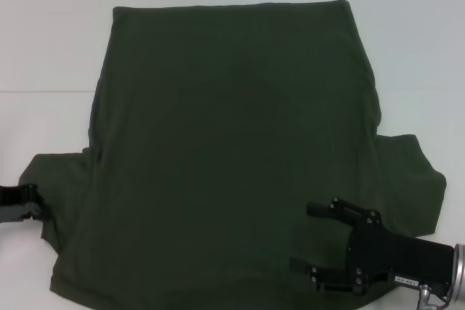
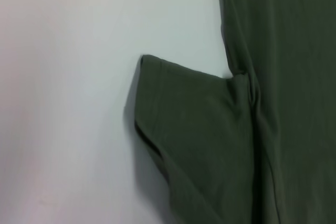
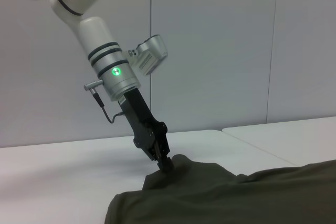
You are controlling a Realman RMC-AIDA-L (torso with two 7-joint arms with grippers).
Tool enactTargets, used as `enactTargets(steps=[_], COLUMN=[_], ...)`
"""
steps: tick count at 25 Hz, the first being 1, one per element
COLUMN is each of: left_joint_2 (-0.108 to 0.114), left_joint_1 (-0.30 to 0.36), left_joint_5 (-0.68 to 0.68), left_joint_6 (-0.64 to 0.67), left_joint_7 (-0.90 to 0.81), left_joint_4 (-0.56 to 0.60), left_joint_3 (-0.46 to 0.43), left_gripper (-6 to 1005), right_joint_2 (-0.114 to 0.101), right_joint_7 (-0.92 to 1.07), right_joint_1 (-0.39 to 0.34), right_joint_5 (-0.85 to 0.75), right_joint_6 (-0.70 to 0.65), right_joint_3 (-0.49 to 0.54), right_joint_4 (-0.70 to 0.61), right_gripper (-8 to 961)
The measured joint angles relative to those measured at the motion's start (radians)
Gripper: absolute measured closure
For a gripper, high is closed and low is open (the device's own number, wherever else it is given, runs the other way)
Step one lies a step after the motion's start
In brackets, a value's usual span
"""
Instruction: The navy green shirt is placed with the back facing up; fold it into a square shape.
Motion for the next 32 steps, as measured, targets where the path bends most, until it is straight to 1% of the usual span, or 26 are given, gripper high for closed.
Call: enactTargets(steps=[9, 17, 23, 28, 29, 30, 32], left_joint_2=[-0.001, -0.002, -0.002, -0.002, -0.002, -0.002, -0.002], left_joint_1=[-0.001, 0.004, 0.006, 0.0, 0.0, -0.001, -0.001], left_joint_5=[0.0, 0.0, 0.0, 0.011, 0.011, 0.012, 0.012], left_joint_6=[-0.002, -0.018, -0.02, -0.023, -0.023, -0.03, -0.033], left_joint_7=[-0.015, -0.035, -0.041, -0.042, -0.042, -0.052, -0.057], left_joint_4=[-0.006, -0.007, -0.004, -0.002, -0.002, -0.002, -0.002], left_joint_3=[0.002, 0.002, 0.002, 0.01, 0.01, 0.037, 0.048], left_gripper=[950, 788, 583, 431, 432, 432, 434], right_joint_2=[0.002, 0.002, 0.001, 0.001, 0.002, 0.002, 0.002], right_joint_7=[0.0, 0.0, 0.0, 0.0, 0.0, 0.0, -0.001], right_joint_1=[0.0, 0.0, 0.0, 0.001, 0.001, 0.001, 0.001], right_joint_5=[0.0, 0.0, 0.0, 0.0, 0.0, 0.0, 0.0], right_joint_6=[0.0, -0.002, -0.004, -0.005, -0.005, -0.005, -0.005], right_joint_3=[0.0, -0.001, -0.001, 0.0, 0.0, 0.0, 0.0], right_joint_4=[0.0, 0.0, 0.0, 0.0, 0.0, 0.0, 0.0], right_gripper=[15, 15, 14, 14, 14, 14, 14])
